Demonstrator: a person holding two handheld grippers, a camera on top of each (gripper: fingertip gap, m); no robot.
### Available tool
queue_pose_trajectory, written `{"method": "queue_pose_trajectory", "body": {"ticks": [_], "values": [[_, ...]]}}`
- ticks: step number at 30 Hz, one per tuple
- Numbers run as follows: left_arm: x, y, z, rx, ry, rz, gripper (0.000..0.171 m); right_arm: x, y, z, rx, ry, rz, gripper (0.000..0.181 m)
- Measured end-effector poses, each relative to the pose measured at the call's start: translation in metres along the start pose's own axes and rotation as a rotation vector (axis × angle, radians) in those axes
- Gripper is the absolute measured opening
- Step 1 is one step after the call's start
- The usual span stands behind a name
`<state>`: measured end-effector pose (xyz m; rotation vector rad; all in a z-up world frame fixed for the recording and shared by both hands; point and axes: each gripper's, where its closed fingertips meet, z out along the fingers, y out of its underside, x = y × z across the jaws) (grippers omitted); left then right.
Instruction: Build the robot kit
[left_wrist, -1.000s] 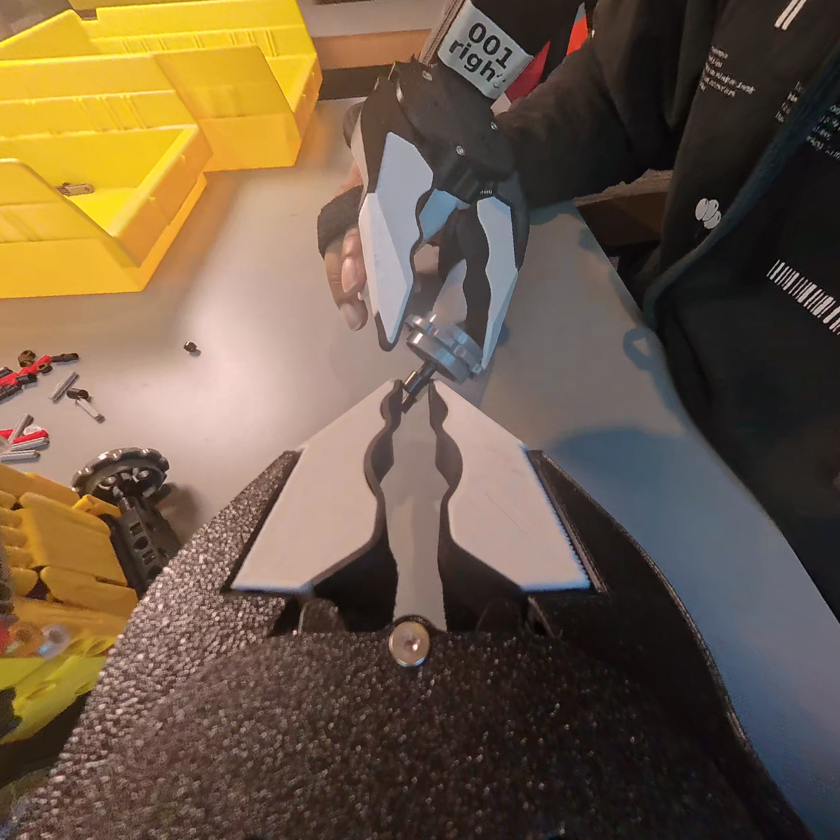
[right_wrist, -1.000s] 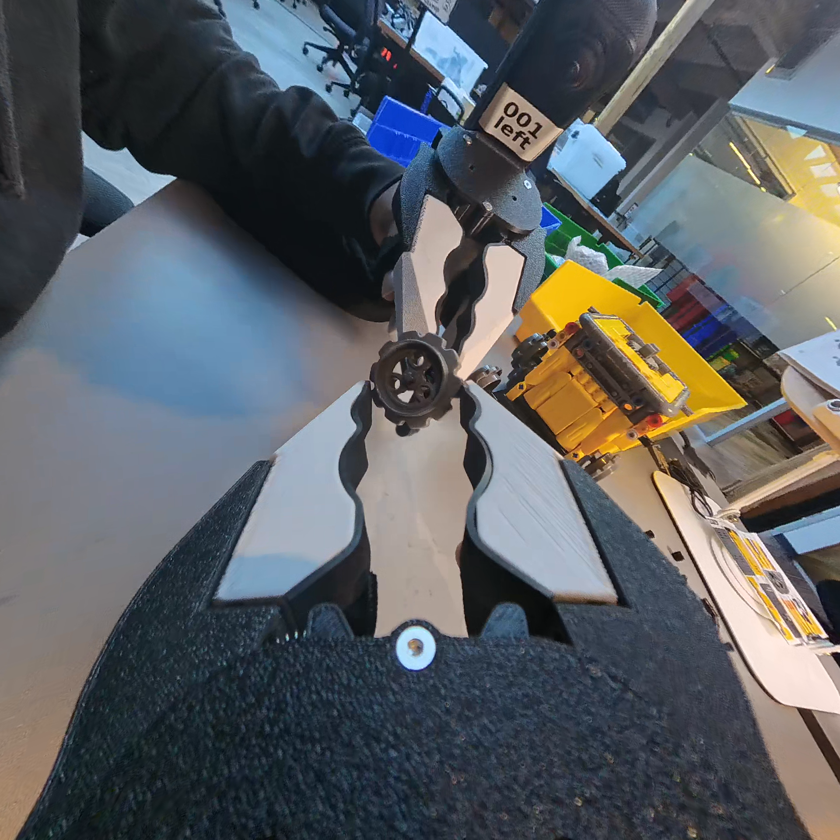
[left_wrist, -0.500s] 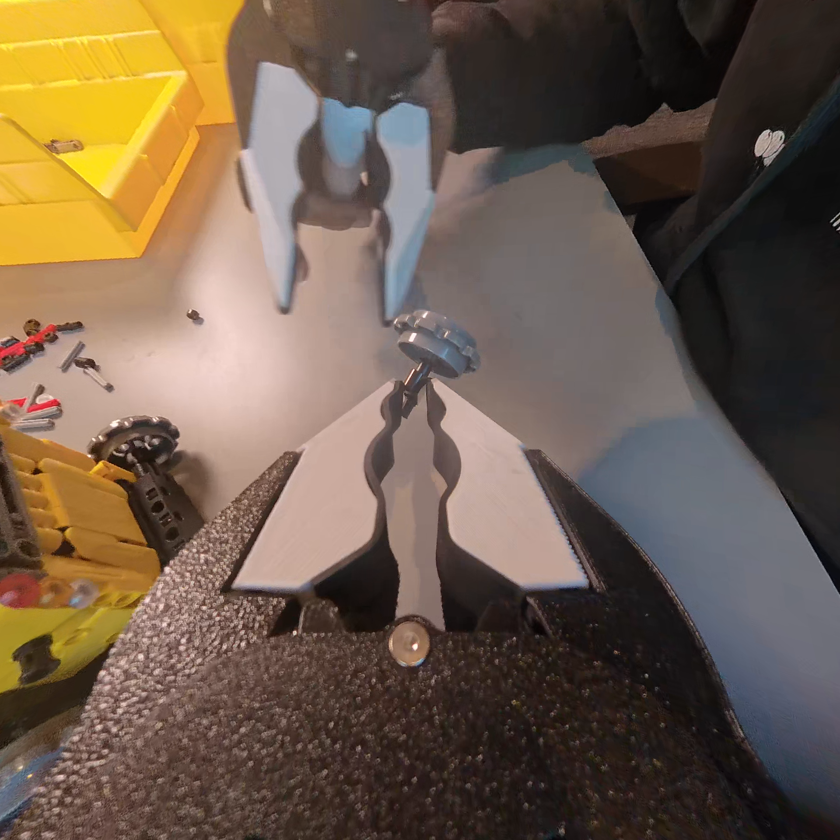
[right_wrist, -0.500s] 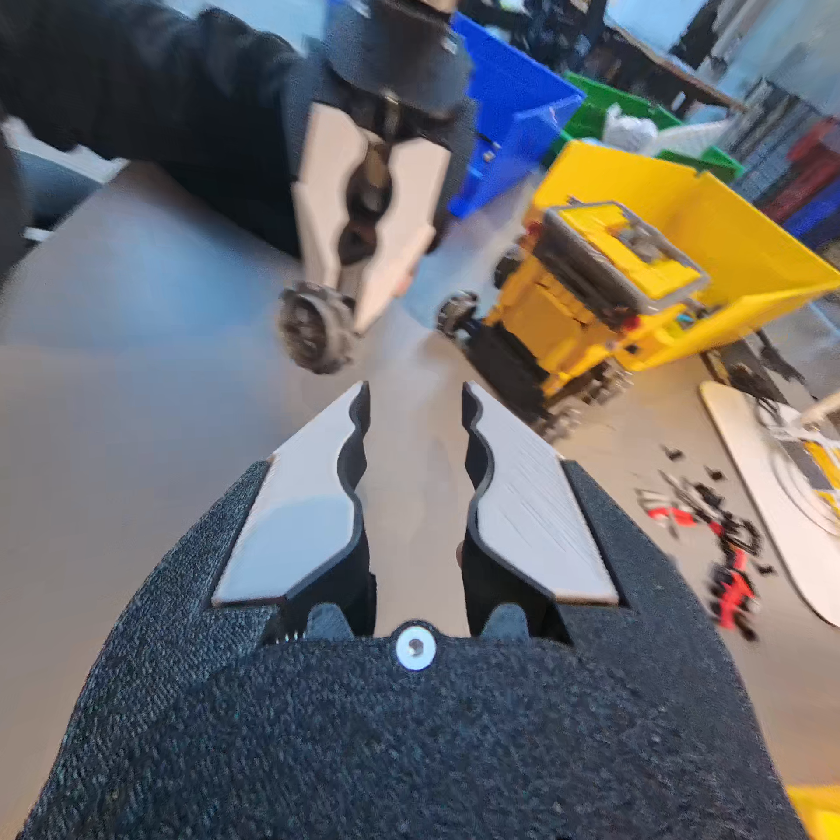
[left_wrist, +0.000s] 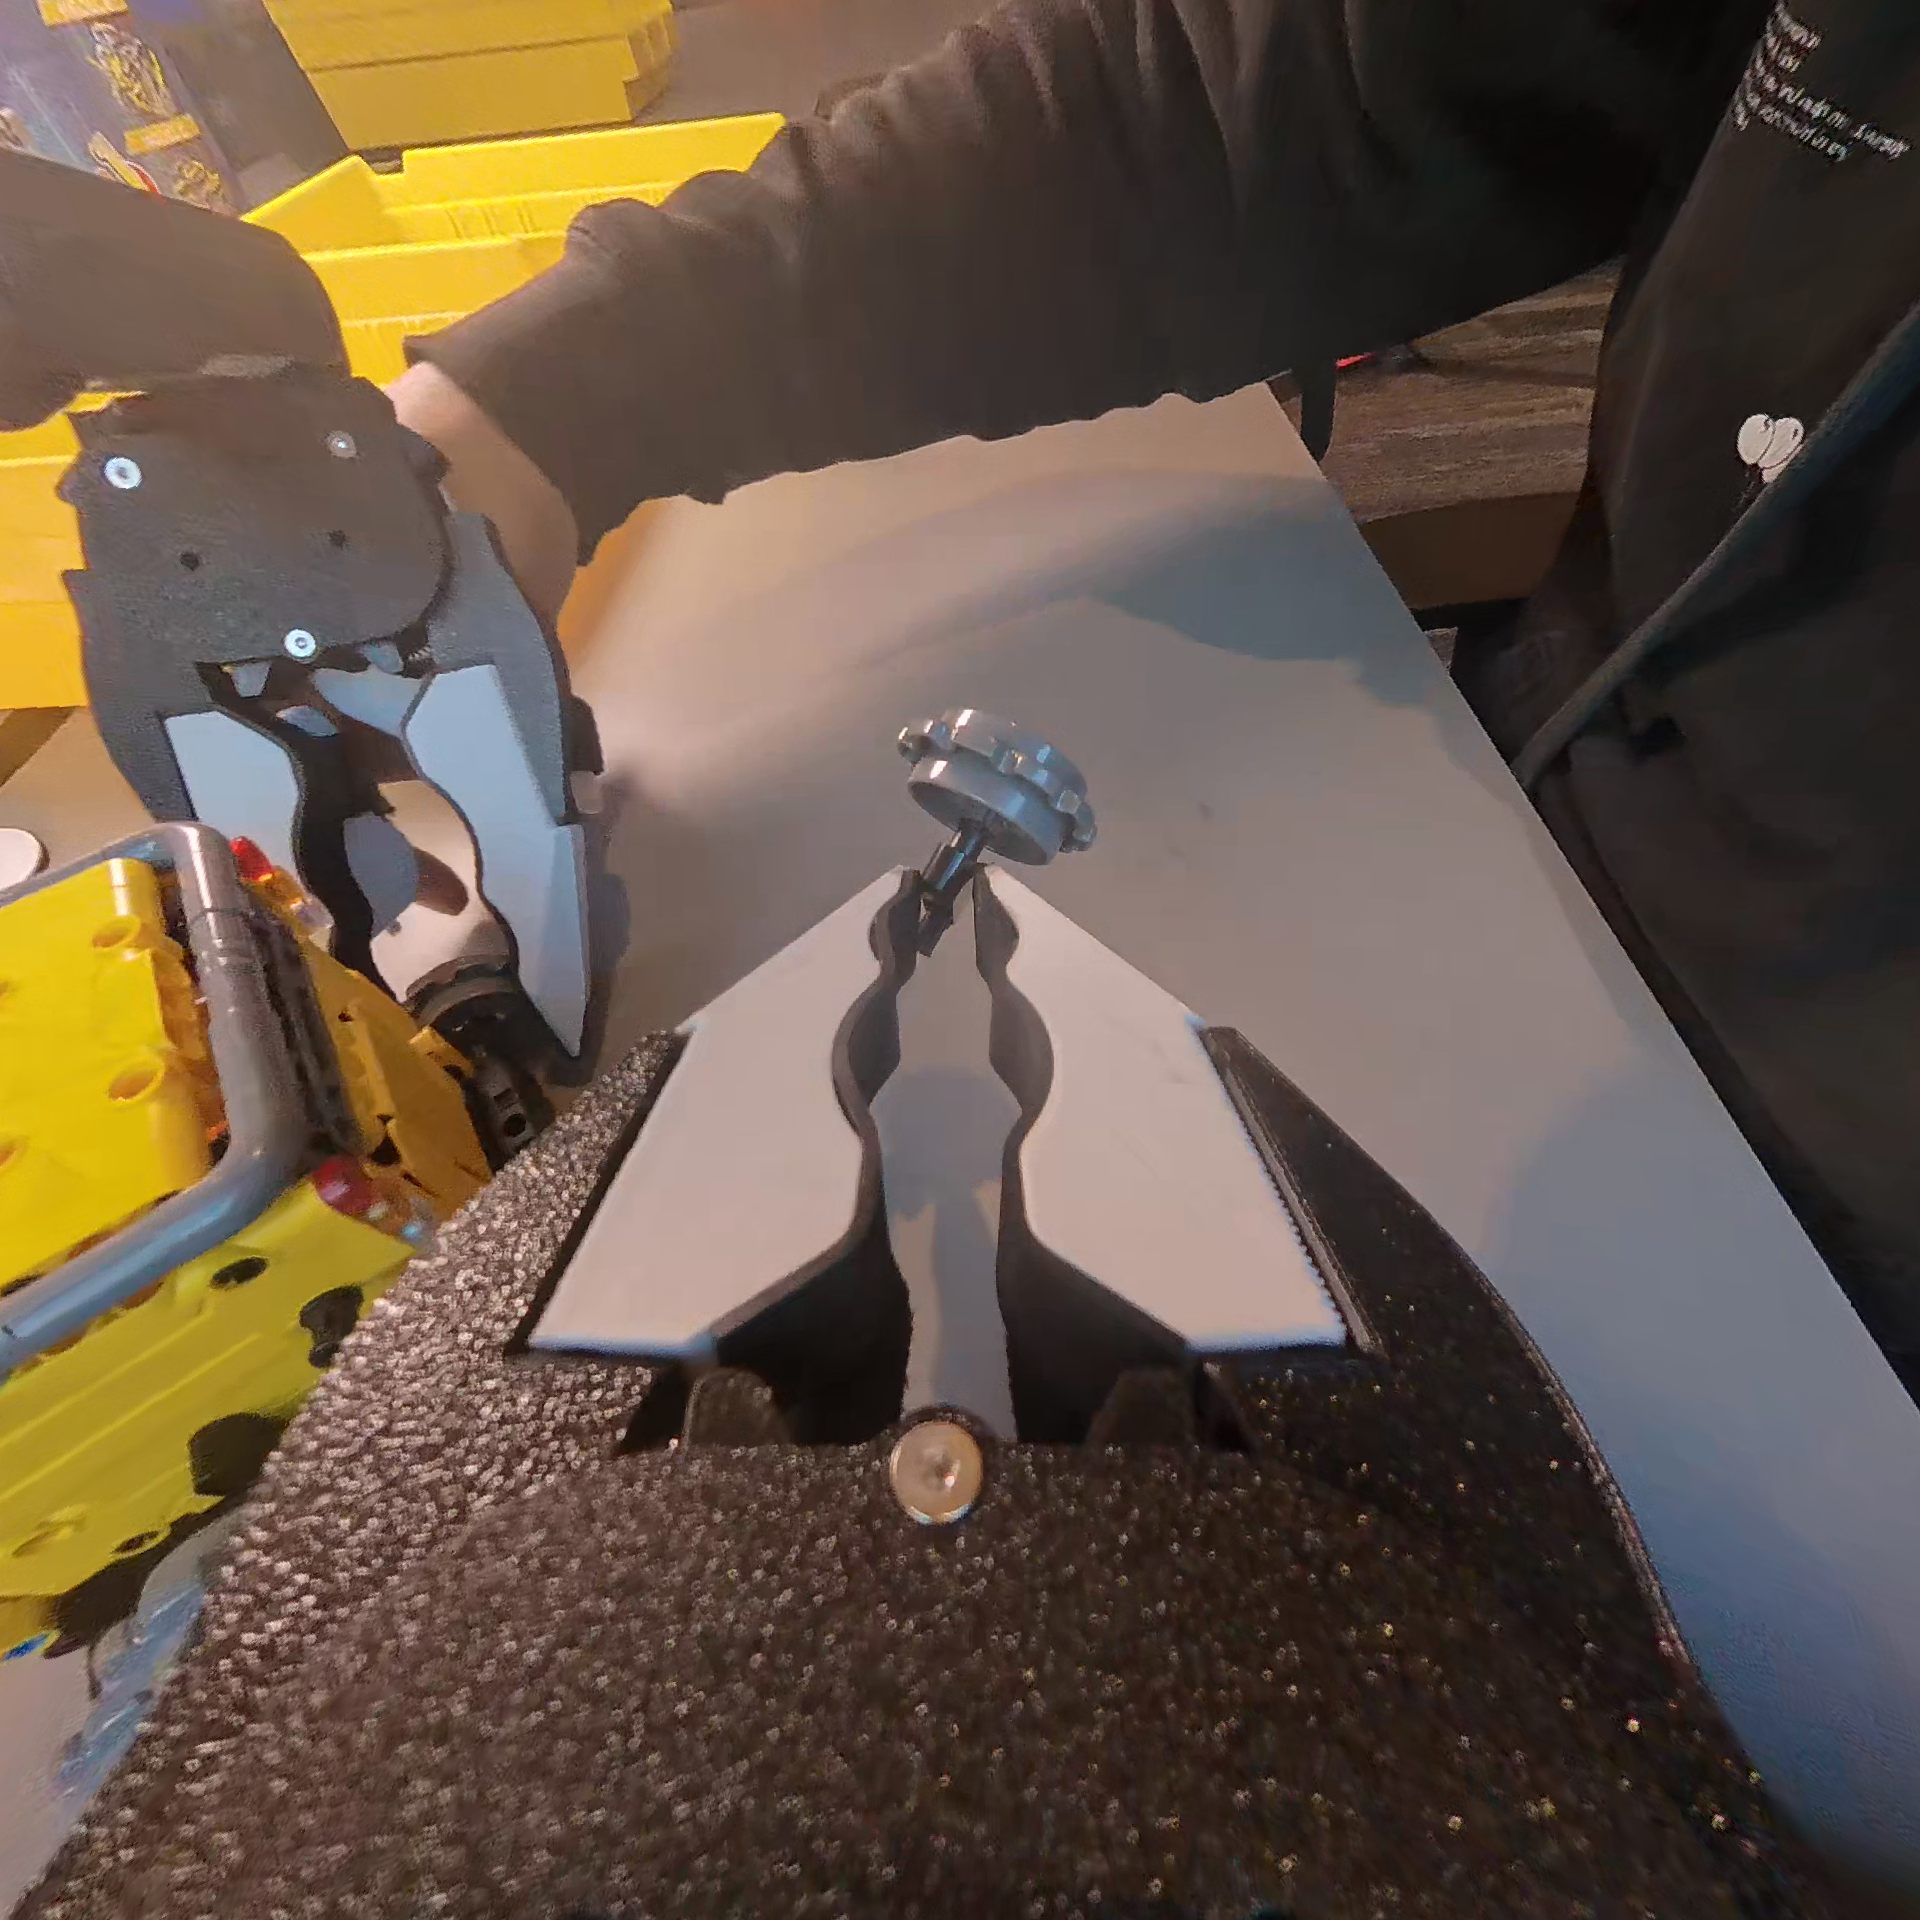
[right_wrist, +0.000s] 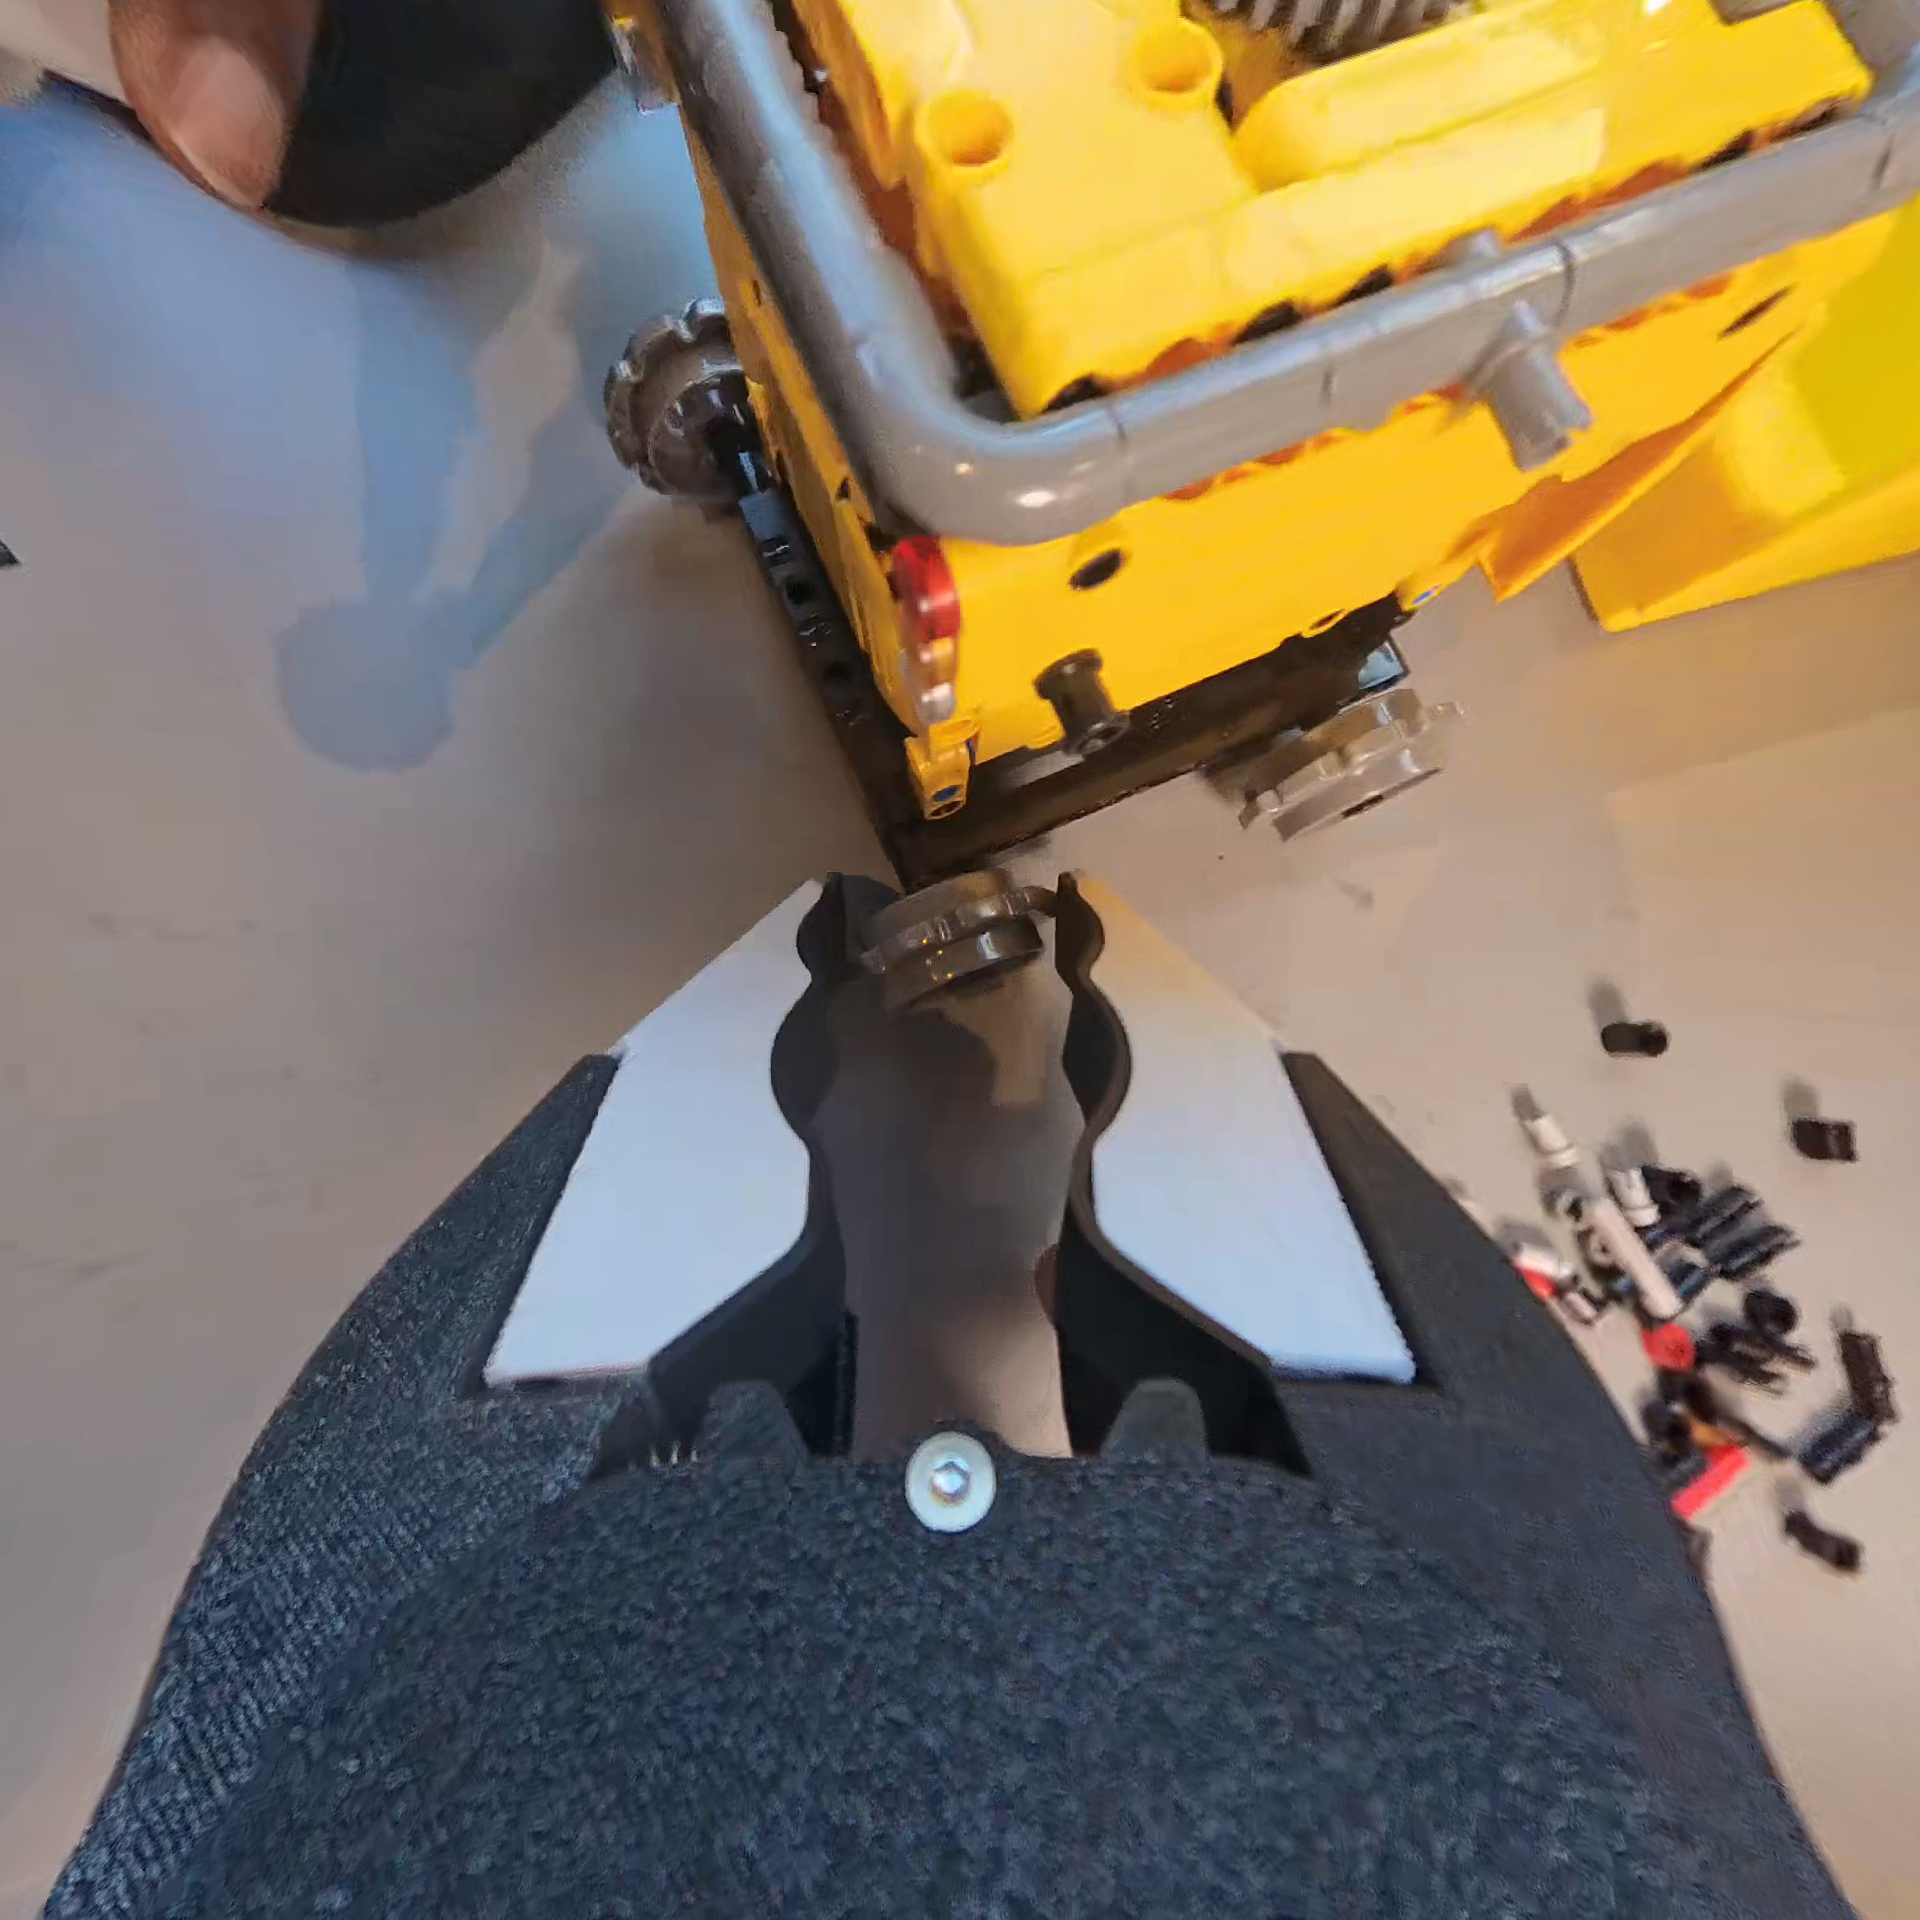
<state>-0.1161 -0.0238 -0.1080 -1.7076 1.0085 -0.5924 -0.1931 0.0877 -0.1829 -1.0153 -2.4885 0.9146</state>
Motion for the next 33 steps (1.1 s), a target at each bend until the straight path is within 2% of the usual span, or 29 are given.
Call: {"method": "queue_pose_trajectory", "body": {"ticks": [2,4,7,11,13,16,19,20,22,25,27,29,31,33], "values": [[0.000,-0.003,-0.002,0.008,-0.006,0.008,0.008,-0.010,-0.003,-0.007,0.036,0.032,0.069,0.040],[0.000,-0.006,-0.004,0.020,-0.011,0.016,0.008,-0.017,-0.004,-0.015,0.046,0.133,0.170,0.039],[-0.002,-0.011,-0.009,0.034,-0.024,0.024,0.008,-0.046,-0.011,-0.026,0.097,0.242,0.346,0.040],[0.002,-0.025,-0.024,0.097,-0.006,0.038,0.008,-0.086,-0.022,-0.034,0.169,0.395,0.460,0.041],[0.005,-0.028,-0.031,0.108,0.012,0.042,0.008,-0.104,-0.030,-0.030,0.194,0.445,0.459,0.041],[0.005,-0.023,-0.037,0.081,0.015,0.038,0.008,-0.127,-0.036,-0.013,0.169,0.477,0.405,0.043],[0.011,-0.013,-0.039,0.038,0.067,0.015,0.008,-0.148,-0.045,0.007,0.163,0.438,0.324,0.039],[0.012,-0.010,-0.040,0.032,0.072,0.012,0.008,-0.152,-0.046,0.010,0.152,0.417,0.290,0.045],[0.016,-0.009,-0.042,0.025,0.104,0.001,0.008,-0.164,-0.048,0.006,0.121,0.302,0.184,0.048],[0.019,-0.007,-0.044,0.016,0.115,0.002,0.008,-0.180,-0.049,-0.033,0.033,0.072,-0.049,0.048],[0.020,-0.009,-0.045,0.021,0.121,0.004,0.008,-0.153,-0.058,-0.067,-0.031,0.120,-0.236,0.065],[0.022,-0.010,-0.046,0.023,0.124,0.011,0.008,-0.121,-0.072,-0.086,-0.130,0.133,-0.352,0.092],[0.024,-0.011,-0.047,0.025,0.128,0.015,0.007,-0.098,-0.085,-0.084,-0.240,0.085,-0.458,0.116],[0.026,-0.013,-0.048,0.030,0.135,0.017,0.007,-0.080,-0.089,-0.068,-0.363,0.016,-0.558,0.134]]}}
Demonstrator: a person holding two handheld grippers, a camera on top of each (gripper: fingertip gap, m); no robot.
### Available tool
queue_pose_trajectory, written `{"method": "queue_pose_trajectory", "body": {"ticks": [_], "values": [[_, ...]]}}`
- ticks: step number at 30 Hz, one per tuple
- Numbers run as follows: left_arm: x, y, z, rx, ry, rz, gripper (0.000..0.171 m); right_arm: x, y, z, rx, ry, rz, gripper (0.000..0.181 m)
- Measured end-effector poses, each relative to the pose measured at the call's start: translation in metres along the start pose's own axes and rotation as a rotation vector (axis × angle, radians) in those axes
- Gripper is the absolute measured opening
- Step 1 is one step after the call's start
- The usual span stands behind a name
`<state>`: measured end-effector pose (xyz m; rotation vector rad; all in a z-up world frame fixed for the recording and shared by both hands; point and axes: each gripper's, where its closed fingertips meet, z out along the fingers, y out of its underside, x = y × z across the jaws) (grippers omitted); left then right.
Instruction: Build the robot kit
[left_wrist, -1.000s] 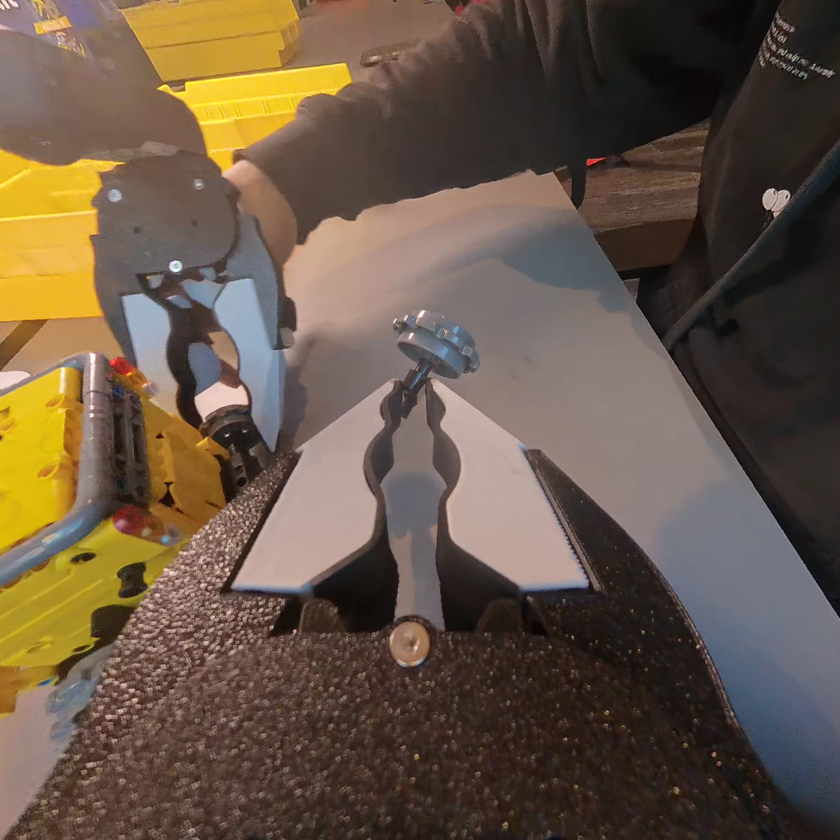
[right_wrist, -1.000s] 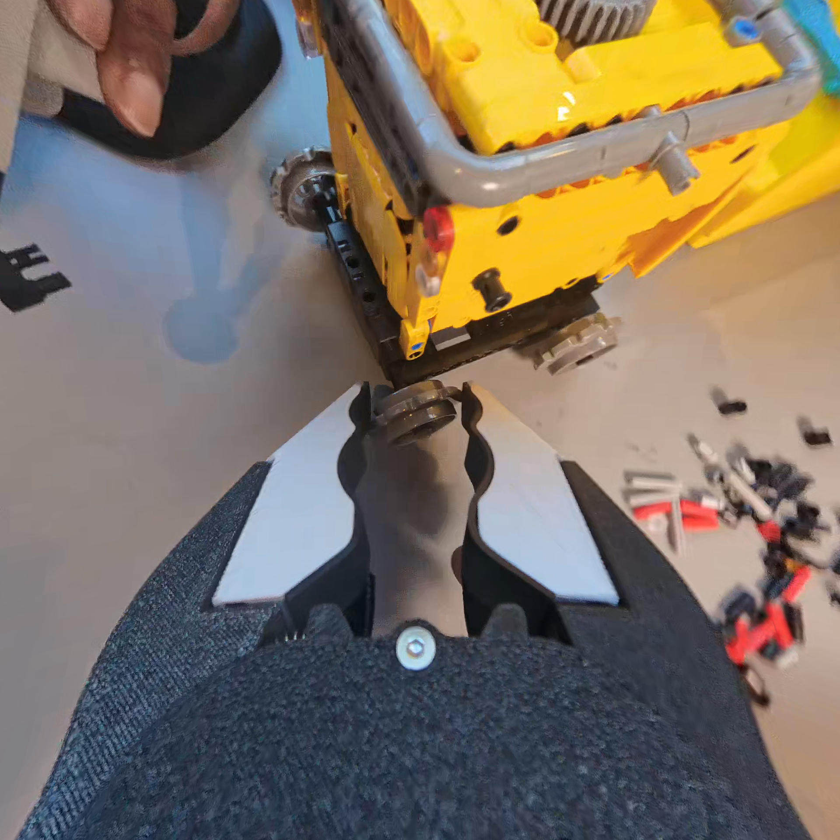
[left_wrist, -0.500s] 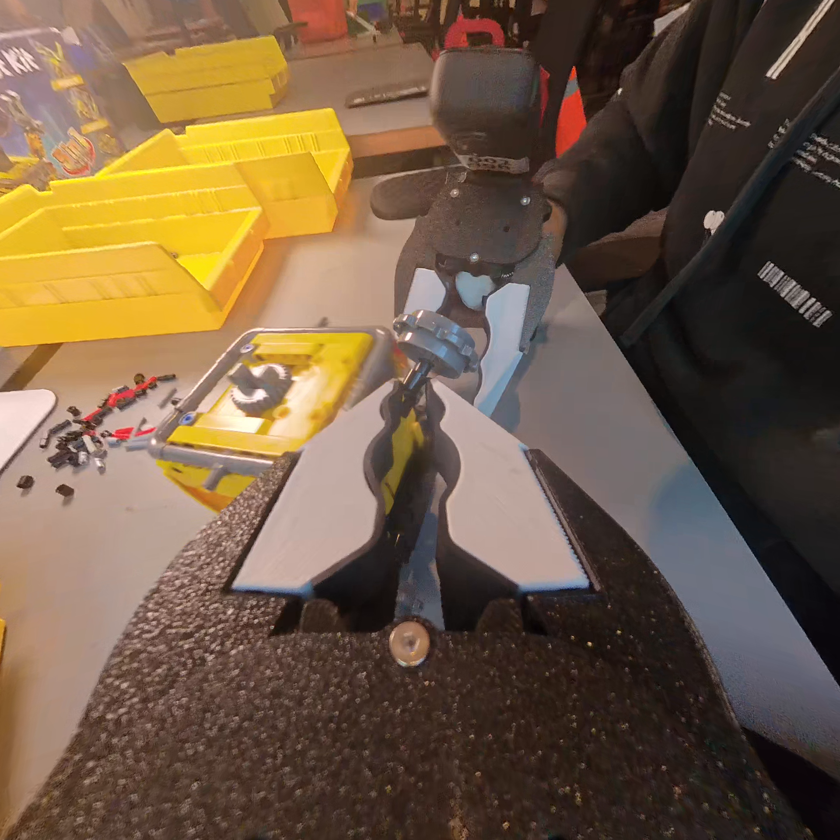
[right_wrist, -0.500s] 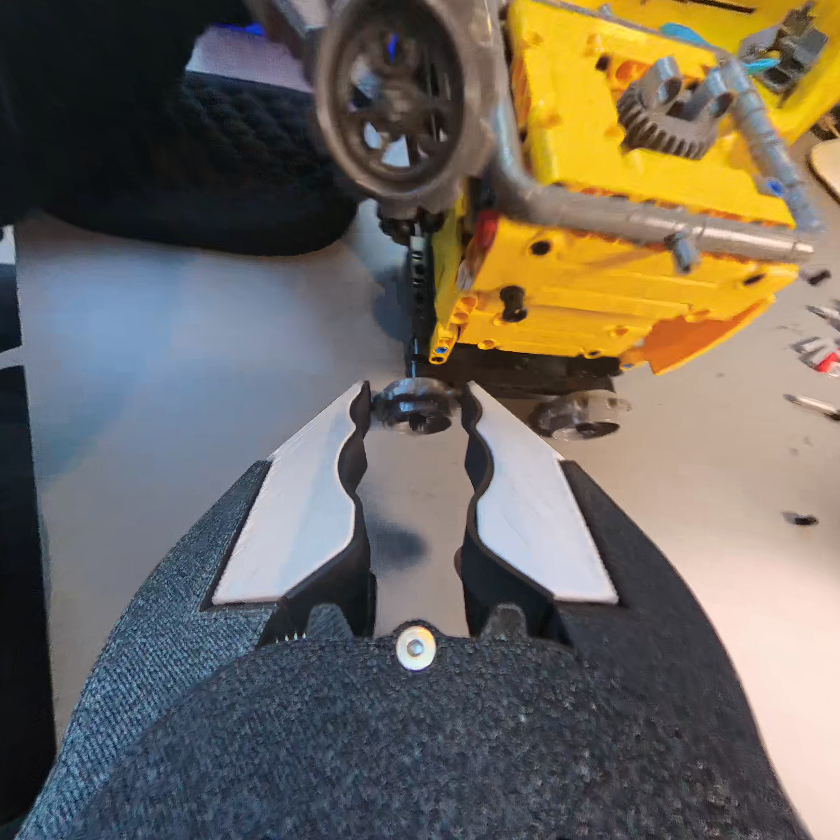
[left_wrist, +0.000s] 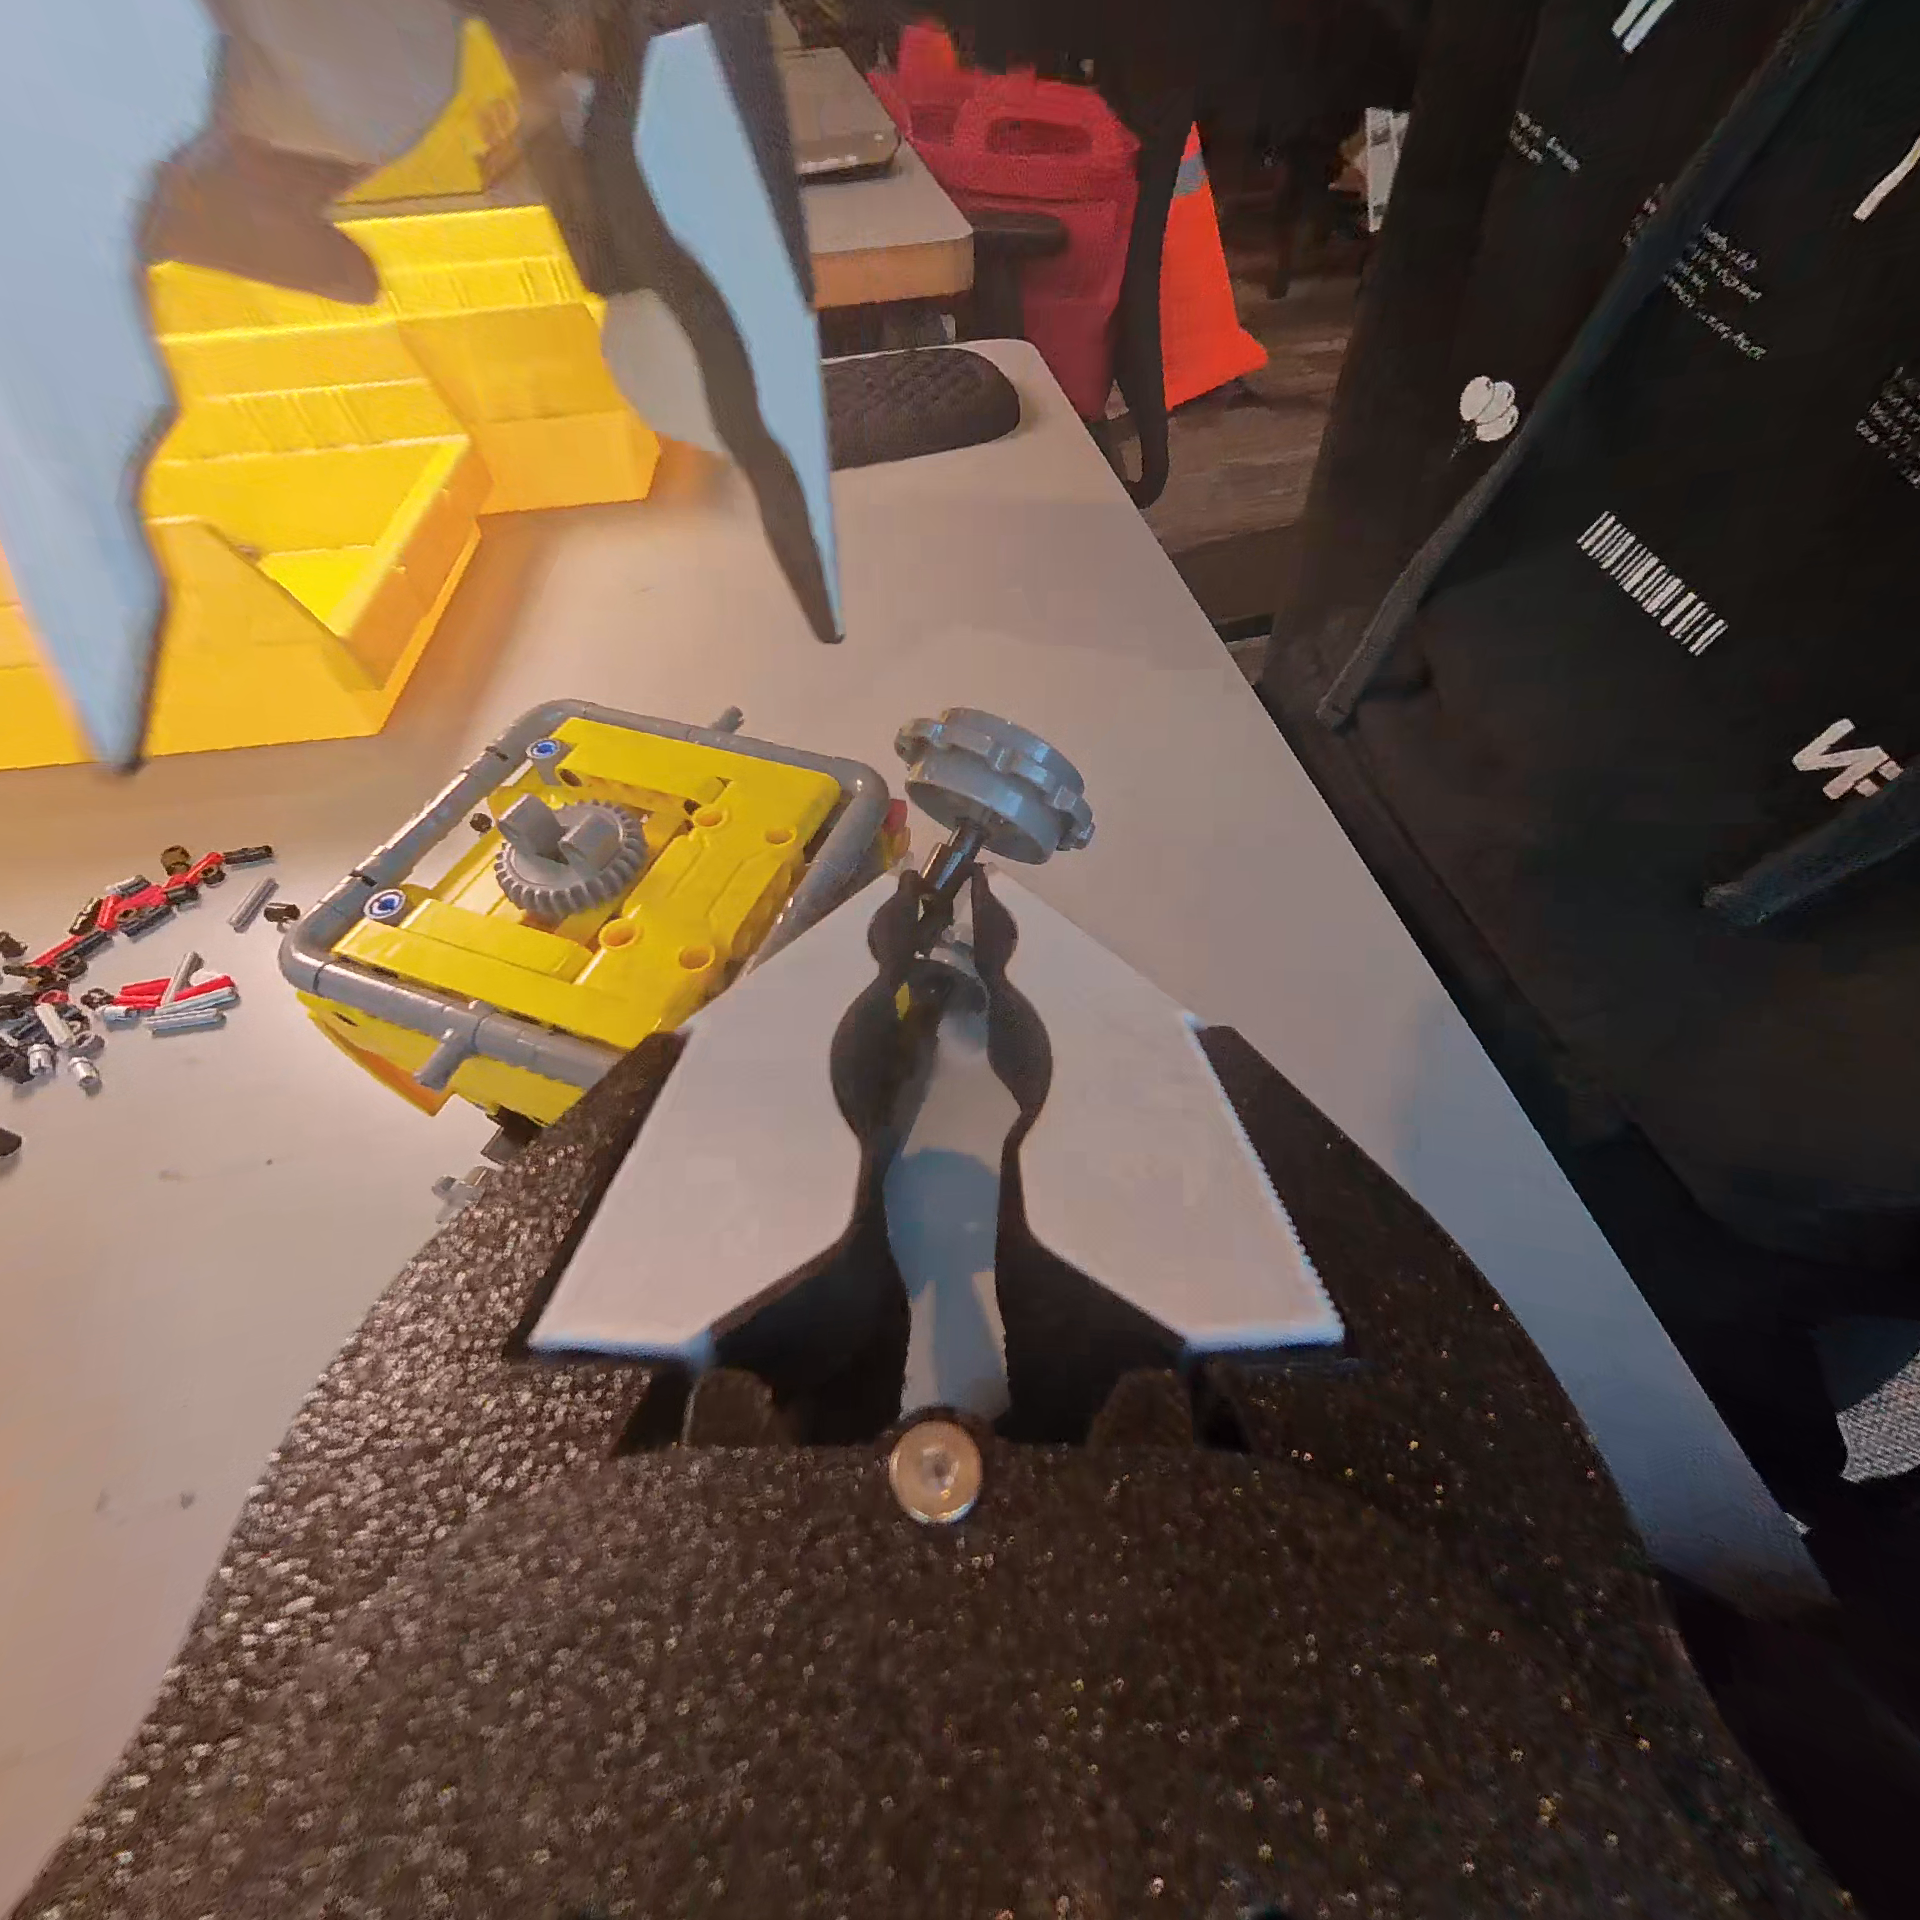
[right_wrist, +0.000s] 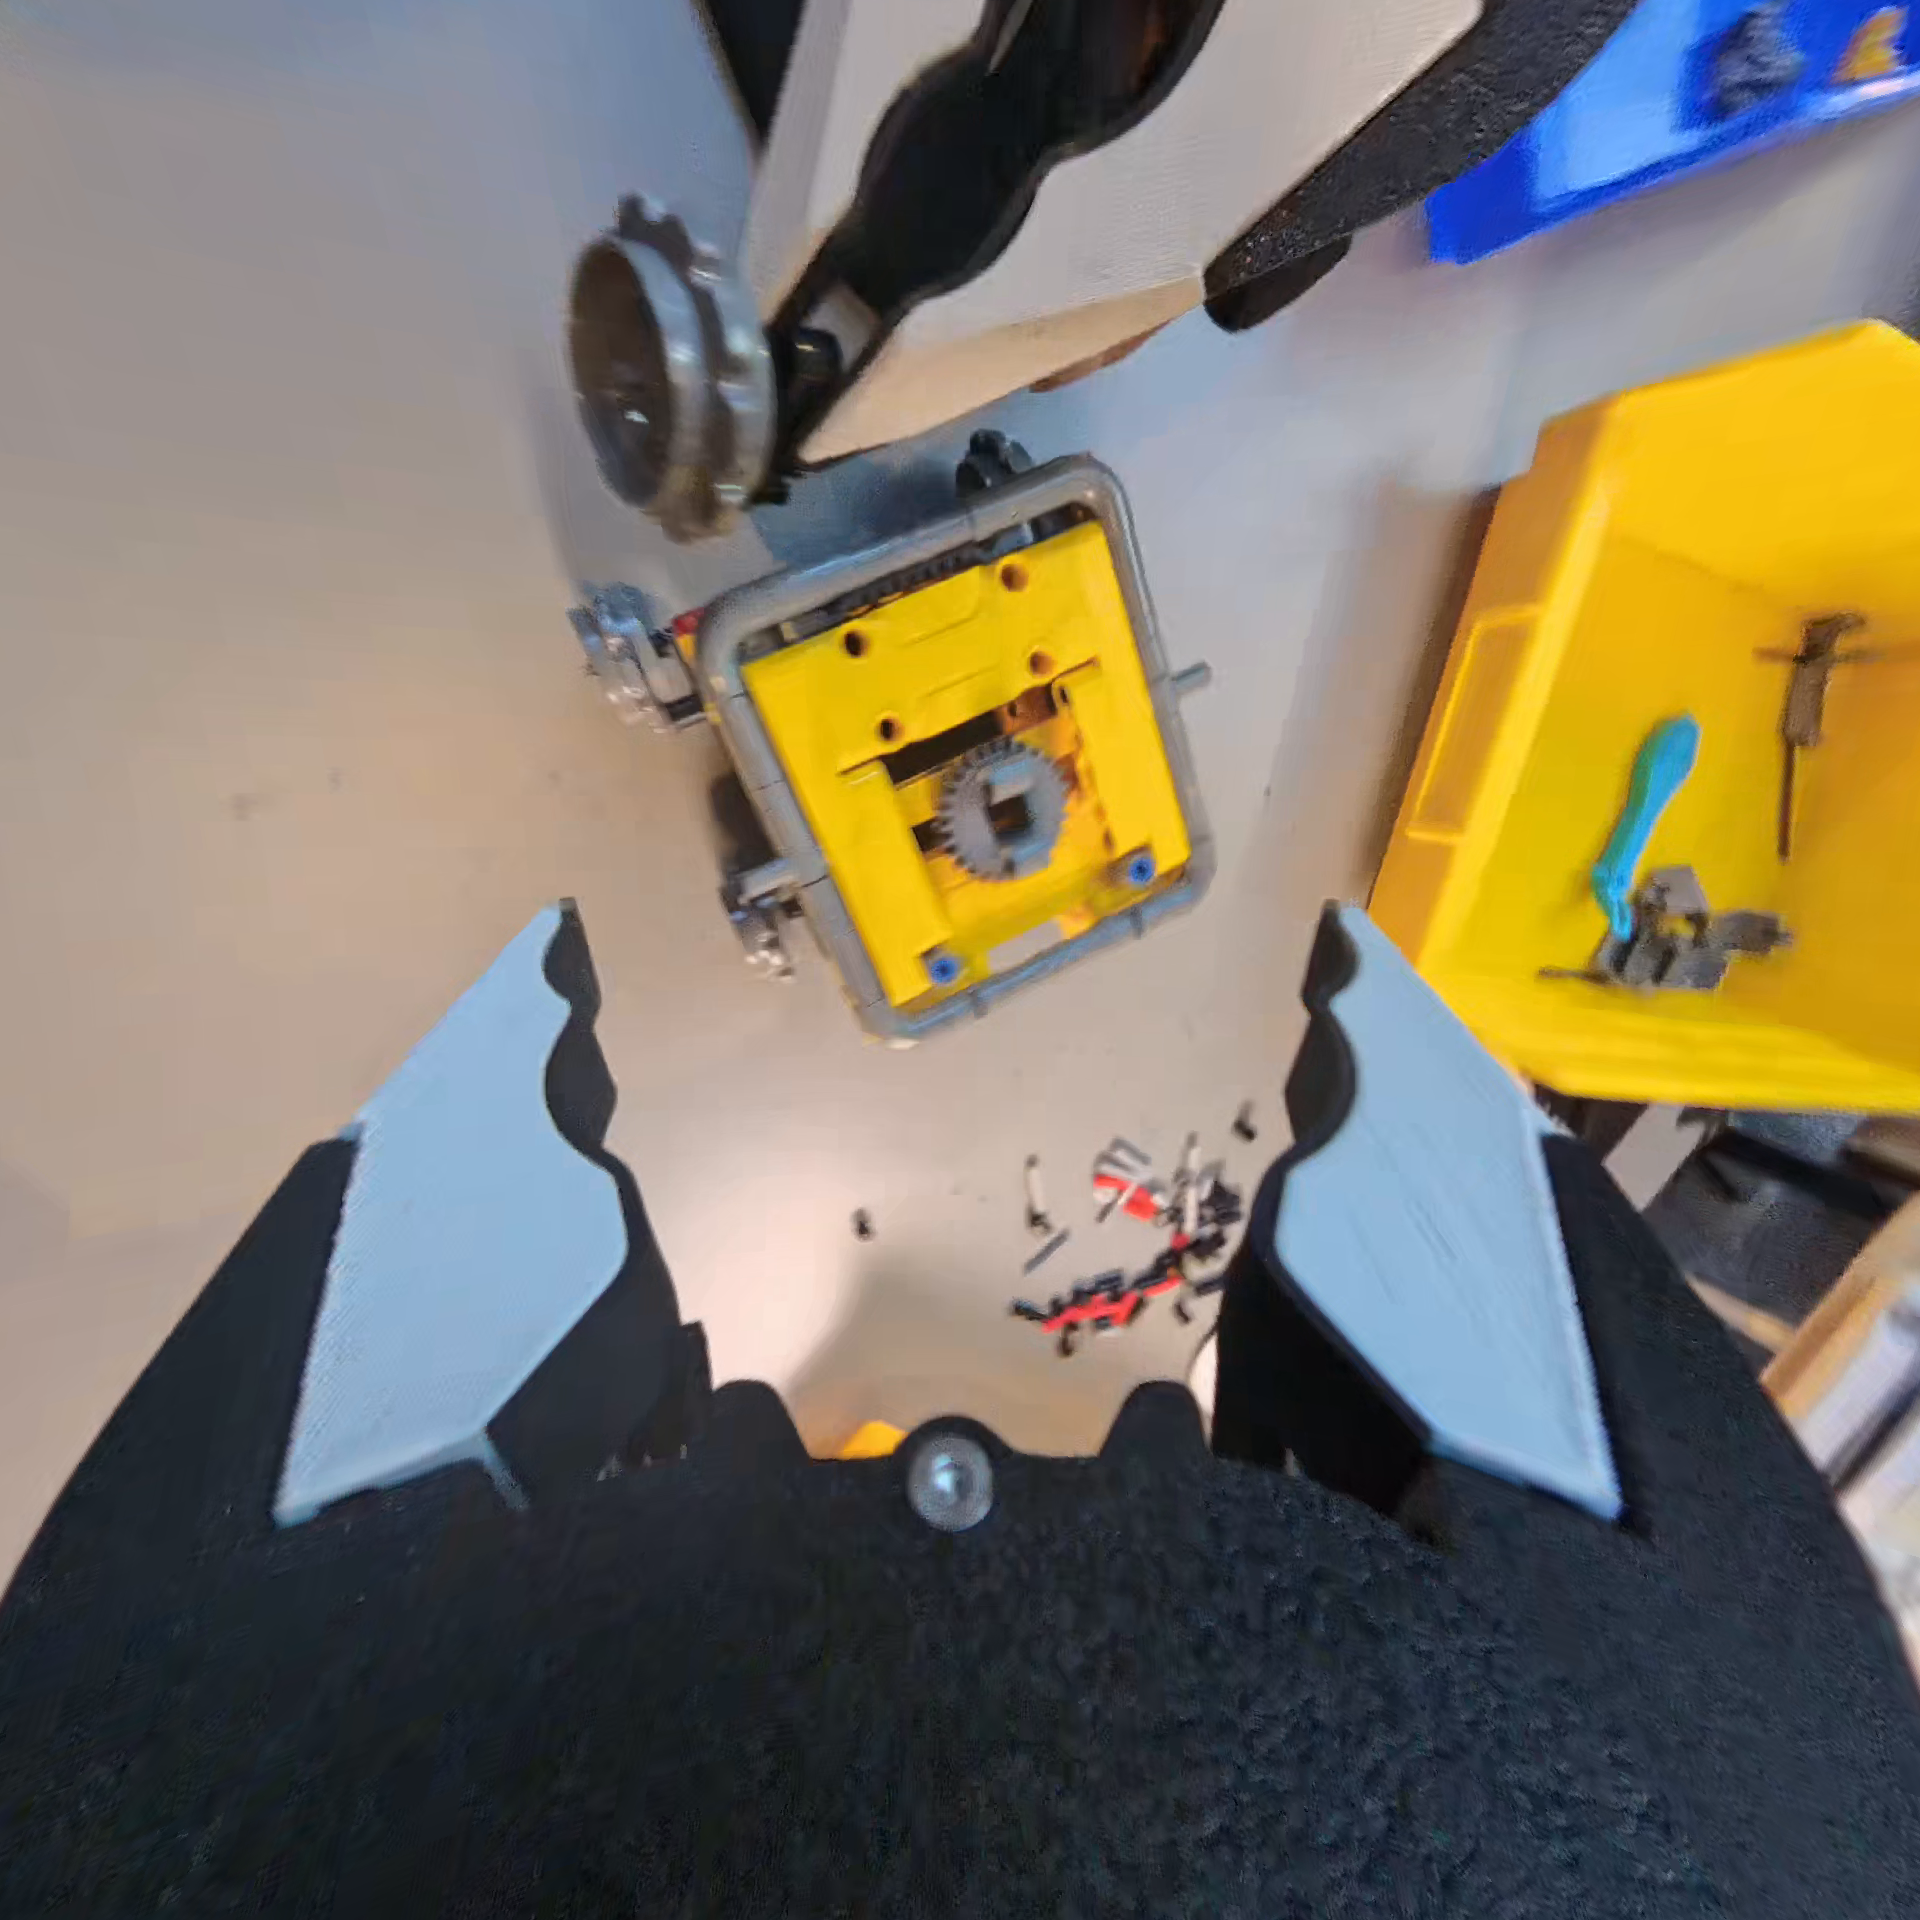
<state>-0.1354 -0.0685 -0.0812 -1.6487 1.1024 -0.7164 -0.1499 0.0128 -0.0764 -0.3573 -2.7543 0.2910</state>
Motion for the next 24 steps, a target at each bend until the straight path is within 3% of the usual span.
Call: {"method": "queue_pose_trajectory", "body": {"ticks": [3,7,10,15,17,19,24], "values": [[0.004,-0.005,-0.002,0.035,0.018,0.001,0.007,0.008,-0.006,0.033,-0.042,-0.147,-0.089,0.139],[0.004,-0.007,-0.006,0.059,0.025,-0.006,0.007,-0.007,0.003,0.056,-0.089,-0.274,-0.075,0.122],[0.004,-0.010,-0.008,0.078,0.025,-0.006,0.008,-0.010,0.016,0.048,-0.112,-0.270,0.121,0.121],[0.000,-0.013,-0.007,0.092,0.007,-0.005,0.008,-0.022,0.061,0.009,-0.245,-0.236,0.711,0.121],[-0.001,-0.011,-0.002,0.085,0.011,-0.009,0.008,-0.024,0.077,-0.001,-0.260,-0.213,0.851,0.121],[-0.001,-0.009,0.003,0.071,0.019,-0.012,0.008,-0.028,0.090,-0.002,-0.285,-0.185,0.909,0.121],[0.004,-0.005,0.018,0.044,0.043,-0.008,0.008,-0.028,0.081,0.022,-0.167,-0.119,0.929,0.121]]}}
